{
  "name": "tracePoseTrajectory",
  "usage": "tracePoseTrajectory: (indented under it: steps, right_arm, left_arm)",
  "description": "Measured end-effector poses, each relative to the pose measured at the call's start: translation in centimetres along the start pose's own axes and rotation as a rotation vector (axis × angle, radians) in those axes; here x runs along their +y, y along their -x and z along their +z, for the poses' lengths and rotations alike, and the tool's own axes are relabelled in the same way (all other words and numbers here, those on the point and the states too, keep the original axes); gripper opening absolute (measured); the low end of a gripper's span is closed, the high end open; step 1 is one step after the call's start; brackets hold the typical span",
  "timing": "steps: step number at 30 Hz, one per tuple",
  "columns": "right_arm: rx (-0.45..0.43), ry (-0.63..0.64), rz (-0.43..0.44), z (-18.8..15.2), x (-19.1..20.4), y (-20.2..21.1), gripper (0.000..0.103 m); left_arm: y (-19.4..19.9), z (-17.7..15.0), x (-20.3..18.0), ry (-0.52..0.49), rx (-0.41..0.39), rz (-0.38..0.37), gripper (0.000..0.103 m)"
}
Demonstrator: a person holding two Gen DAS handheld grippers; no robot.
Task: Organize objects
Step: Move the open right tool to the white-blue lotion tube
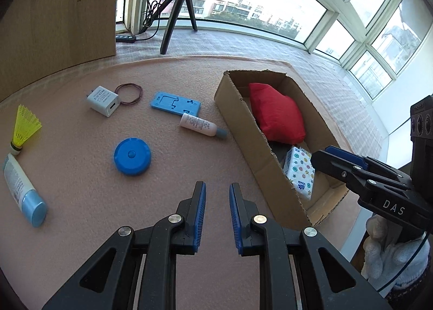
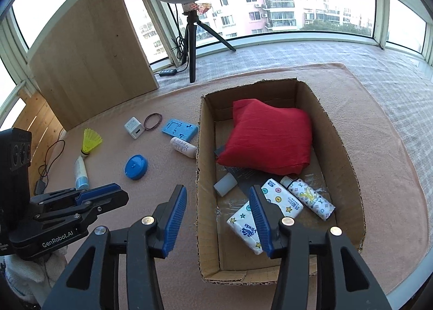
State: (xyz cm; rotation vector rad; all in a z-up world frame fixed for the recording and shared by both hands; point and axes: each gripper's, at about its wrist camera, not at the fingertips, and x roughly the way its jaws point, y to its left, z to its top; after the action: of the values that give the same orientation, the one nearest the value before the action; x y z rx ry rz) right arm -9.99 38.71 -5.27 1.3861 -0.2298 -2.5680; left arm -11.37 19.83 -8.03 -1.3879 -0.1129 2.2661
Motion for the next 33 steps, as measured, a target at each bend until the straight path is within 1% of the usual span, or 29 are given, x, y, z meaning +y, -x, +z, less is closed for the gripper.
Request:
tracePoseTrajectory:
  steps: [12,15,17,18,27,30,32,33]
  right_arm:
    - [0.066,0.124,0.111,0.1,8.1,-2.4,0.044]
    - [0.091,0.137,0.153,0.3,10.1,-3.1,0.044]
    - [0.113,0.137,0.185,0.3,11.4,-3.6,0.044]
    - [0.123,0.143,0.198,0.3,12.2,-3.9,0.044]
    - [0.191,0.266,0.245,0.1,20.4,-7.6,0.044]
    - [0.21,0.329,0.241,0.0,23.5,-9.1,0.044]
    - [0.217,0.366,0.241,0.0,25.5,-10.3,0.048]
    - [0.221,0.382,0.235,0.0,26.3,-11.0,0.056]
  left_arm:
    - [4.4,-4.1,8.5,0.147,-0.022,0.079,0.02]
    - [5.6,-5.1,10.7,0.189,-0.036,0.094,0.024]
    - [6.5,-6.0,12.2,0.217,-0.043,0.1,0.029]
    - [6.8,-6.4,12.9,0.232,-0.046,0.102,0.029]
    - [10.2,-11.4,19.1,0.36,-0.055,0.133,0.03]
    - [11.9,-12.8,21.3,0.403,-0.073,0.147,0.03]
    - [12.8,-13.6,22.5,0.426,-0.085,0.157,0.031]
    - [13.3,-14.0,23.0,0.437,-0.09,0.161,0.032]
